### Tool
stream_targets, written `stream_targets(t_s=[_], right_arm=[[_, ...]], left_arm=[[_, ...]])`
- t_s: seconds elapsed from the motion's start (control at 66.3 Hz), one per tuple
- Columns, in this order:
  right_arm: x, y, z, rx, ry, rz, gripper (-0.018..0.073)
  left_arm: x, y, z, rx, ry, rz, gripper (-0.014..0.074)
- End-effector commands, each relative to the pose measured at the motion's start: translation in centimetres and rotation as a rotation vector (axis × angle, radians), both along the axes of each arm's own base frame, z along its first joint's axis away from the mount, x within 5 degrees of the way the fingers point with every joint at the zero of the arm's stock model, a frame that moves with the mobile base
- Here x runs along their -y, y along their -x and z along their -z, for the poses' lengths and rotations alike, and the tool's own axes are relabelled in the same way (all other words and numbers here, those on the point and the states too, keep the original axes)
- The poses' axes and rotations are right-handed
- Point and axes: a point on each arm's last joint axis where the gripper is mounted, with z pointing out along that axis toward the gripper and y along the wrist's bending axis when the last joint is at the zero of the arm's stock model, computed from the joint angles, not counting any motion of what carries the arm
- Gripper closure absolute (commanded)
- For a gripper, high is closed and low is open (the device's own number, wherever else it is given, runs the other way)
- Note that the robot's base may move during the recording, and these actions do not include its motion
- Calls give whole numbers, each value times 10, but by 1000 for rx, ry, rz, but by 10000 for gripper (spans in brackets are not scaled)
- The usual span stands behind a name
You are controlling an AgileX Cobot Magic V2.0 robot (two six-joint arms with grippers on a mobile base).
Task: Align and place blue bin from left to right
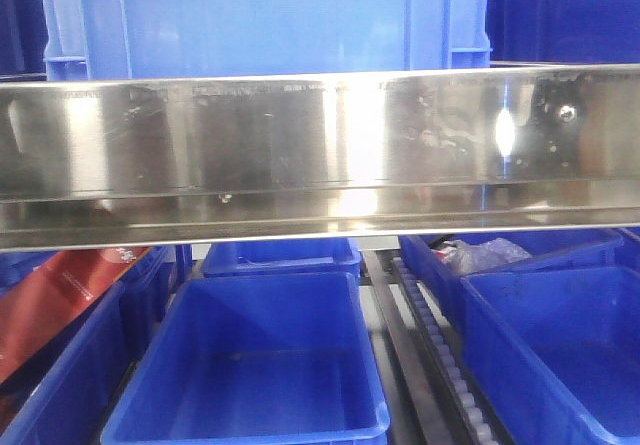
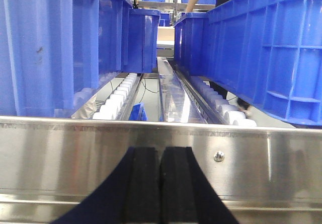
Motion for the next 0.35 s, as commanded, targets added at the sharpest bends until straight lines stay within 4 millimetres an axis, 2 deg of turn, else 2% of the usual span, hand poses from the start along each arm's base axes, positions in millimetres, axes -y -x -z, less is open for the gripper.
stream_targets(t_s=[0.0, 0.332], right_arm=[[1, 0, -2, 25, 17, 8, 629], [1, 0, -2, 25, 17, 8, 629]], left_arm=[[0, 1, -3, 26, 1, -1, 707], [0, 1, -3, 26, 1, -1, 707]])
